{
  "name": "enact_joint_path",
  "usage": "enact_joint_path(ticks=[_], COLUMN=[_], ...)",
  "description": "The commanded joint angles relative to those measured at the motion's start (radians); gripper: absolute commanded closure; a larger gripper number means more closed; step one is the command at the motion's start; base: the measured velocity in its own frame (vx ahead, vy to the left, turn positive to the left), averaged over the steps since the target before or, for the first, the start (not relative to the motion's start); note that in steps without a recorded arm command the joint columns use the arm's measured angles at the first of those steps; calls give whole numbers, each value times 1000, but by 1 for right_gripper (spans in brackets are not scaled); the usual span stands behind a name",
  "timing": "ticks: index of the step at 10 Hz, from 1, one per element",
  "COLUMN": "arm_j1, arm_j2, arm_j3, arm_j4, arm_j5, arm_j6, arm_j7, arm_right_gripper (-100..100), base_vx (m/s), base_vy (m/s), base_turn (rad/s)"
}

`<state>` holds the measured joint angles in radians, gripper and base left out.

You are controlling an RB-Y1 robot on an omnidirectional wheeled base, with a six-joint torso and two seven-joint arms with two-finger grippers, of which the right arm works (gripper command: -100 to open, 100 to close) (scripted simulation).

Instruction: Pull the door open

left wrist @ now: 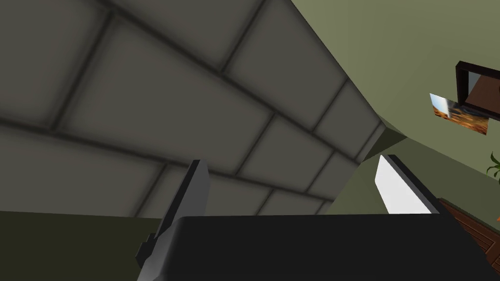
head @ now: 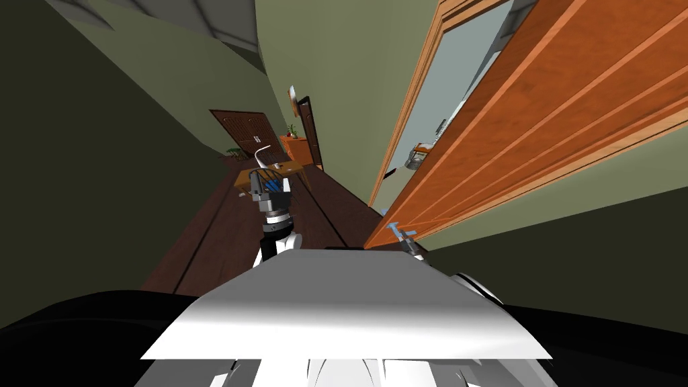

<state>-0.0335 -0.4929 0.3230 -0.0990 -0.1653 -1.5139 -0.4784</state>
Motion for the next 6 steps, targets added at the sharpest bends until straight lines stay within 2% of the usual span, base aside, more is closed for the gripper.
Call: enact_joint_path(ticks=[1,5,6], arm_j1=[0,0,-6], arm_j2=[0,0,11], arm_j3=[0,0,7], arm_j4=[1,1,-13], arm_j5=[0,0,26], arm_j6=[-2,-2,3], arm_j7=[0,0,-5], arm_right_gripper=[100,100,100], base_vx=[0,0,4], base_vy=[0,0,27], base_turn=[0,0,-228])
